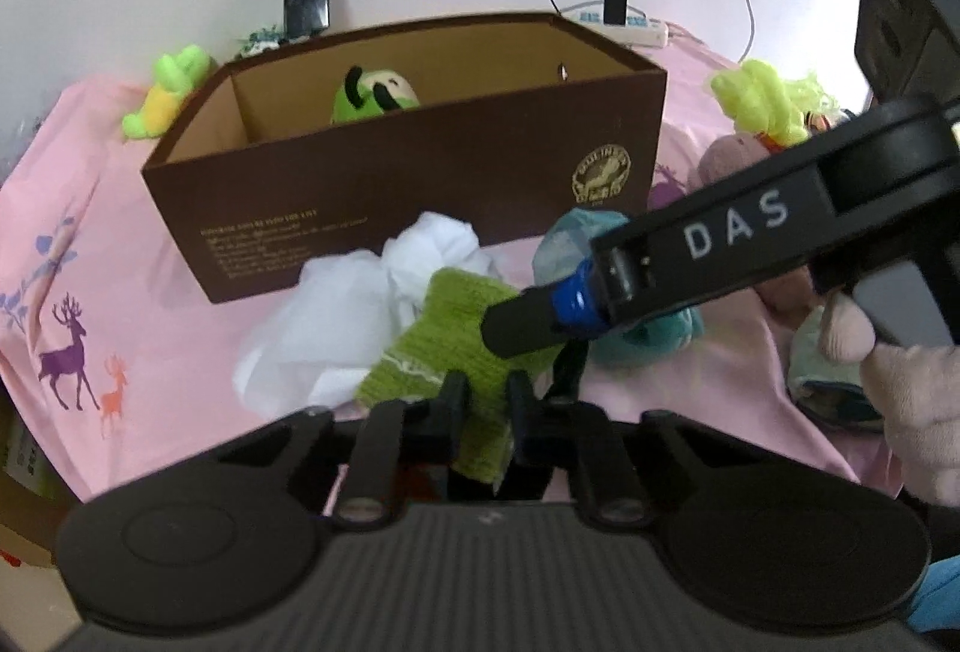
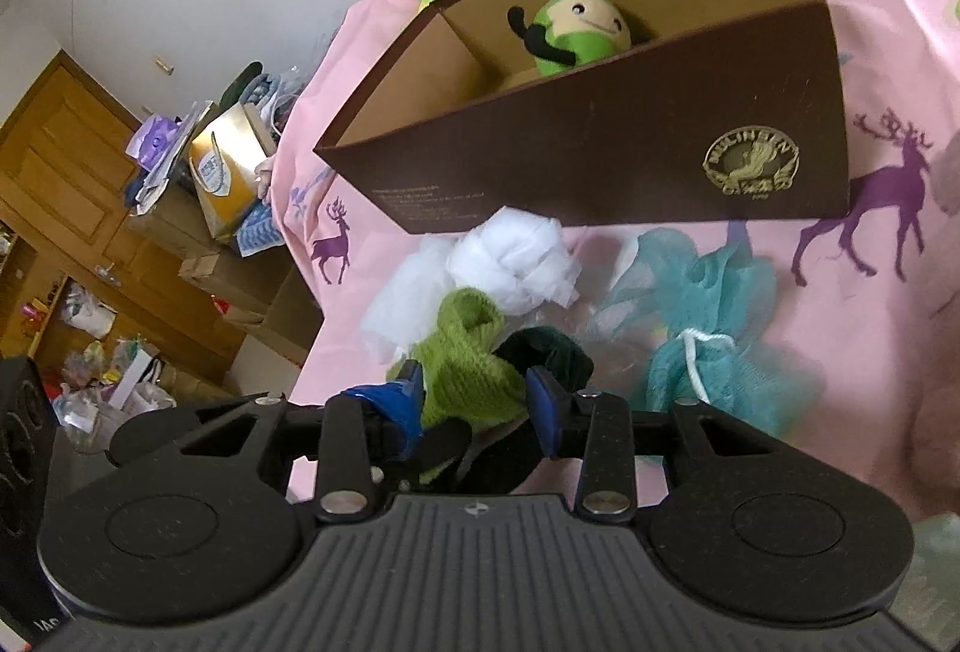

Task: Organize soft objects
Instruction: 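Lift the green knitted towel with the right gripper toward the box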

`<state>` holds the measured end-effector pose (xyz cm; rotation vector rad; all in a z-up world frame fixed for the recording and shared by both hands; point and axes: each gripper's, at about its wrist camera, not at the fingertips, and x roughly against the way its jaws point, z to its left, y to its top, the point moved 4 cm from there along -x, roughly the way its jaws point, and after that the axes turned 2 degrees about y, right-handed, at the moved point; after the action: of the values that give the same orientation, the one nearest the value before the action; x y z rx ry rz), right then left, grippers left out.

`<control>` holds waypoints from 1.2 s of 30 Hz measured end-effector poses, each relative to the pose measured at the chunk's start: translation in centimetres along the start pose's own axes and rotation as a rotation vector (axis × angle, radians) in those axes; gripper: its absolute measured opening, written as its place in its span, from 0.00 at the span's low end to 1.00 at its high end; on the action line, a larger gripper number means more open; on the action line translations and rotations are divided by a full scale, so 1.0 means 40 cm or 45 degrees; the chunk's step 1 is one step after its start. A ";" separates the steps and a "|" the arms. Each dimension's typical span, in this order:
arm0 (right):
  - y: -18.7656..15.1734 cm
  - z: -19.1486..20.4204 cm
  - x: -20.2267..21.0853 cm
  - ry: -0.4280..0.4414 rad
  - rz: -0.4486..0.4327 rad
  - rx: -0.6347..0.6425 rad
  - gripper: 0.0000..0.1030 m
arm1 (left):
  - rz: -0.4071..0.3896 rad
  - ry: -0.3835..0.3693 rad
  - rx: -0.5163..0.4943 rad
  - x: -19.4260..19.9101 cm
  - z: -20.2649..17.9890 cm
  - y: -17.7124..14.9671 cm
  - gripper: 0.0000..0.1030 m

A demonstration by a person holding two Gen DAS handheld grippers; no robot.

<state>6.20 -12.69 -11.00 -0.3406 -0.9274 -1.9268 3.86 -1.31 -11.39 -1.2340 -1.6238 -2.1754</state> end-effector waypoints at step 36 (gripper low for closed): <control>0.390 0.068 -0.009 0.183 -0.223 0.051 0.00 | -0.465 0.030 -0.097 0.045 0.165 0.420 0.06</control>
<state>19.16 -14.77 -2.13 -0.0979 -0.9239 -2.0589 15.57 -1.76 2.46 -0.9860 -1.8980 -2.4699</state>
